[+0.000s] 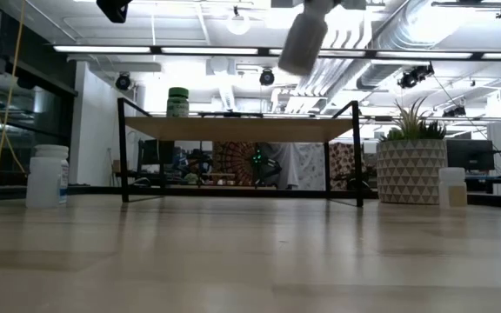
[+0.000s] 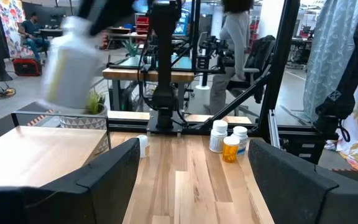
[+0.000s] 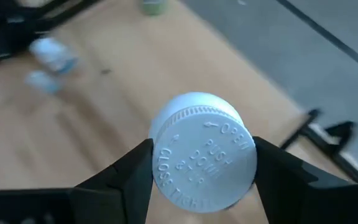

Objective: Pick and place medicine bottles onto shelf by color
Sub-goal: Put the white and red bottle on the shelf

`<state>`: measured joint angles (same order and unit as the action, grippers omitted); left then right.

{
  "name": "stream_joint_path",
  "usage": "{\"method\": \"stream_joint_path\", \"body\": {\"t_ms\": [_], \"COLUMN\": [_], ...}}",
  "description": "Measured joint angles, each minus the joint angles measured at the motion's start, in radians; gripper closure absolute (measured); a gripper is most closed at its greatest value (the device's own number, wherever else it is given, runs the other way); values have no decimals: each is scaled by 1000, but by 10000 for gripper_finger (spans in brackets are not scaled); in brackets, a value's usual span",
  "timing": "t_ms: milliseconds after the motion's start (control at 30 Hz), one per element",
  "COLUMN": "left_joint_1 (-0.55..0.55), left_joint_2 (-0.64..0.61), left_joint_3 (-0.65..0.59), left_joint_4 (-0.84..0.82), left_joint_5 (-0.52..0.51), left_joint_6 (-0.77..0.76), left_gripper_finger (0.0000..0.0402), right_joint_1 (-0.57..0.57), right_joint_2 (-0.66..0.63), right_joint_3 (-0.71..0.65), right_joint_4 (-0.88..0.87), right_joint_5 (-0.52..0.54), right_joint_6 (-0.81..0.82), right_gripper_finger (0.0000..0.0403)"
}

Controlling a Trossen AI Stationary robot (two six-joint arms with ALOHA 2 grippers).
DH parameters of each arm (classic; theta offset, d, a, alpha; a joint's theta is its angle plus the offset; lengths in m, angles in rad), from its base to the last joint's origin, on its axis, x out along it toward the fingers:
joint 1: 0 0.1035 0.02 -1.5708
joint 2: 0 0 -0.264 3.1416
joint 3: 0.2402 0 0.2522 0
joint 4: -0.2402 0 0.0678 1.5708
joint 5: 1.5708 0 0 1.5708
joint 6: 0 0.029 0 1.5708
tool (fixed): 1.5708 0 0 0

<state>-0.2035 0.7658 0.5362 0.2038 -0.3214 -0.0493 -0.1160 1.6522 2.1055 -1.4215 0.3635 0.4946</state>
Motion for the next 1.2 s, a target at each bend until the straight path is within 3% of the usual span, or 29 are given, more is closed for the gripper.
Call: {"method": "stream_joint_path", "body": {"t_ms": [233, 433, 767, 1000, 1200], "left_joint_1": [0, 0, 0, 0, 0], "left_joint_2": [0, 0, 0, 0, 0], "left_joint_3": [0, 0, 0, 0, 0], "left_joint_4": [0, 0, 0, 0, 0], "left_joint_5": [0, 0, 0, 0, 0], "left_joint_6": [0, 0, 0, 0, 0], "left_gripper_finger": [110, 110, 110, 110, 110], "right_joint_1": [-276, -399, -480, -486, -486], "right_joint_2": [182, 263, 274, 285, 281], "right_joint_3": [125, 135, 138, 131, 131], "right_joint_4": [-120, -123, -120, -118, -111], "right_joint_5": [-112, -226, -240, -261, -264], "right_joint_6": [-44, -76, -32, -30, -62], "right_gripper_finger": [193, 193, 190, 94, 76]}}
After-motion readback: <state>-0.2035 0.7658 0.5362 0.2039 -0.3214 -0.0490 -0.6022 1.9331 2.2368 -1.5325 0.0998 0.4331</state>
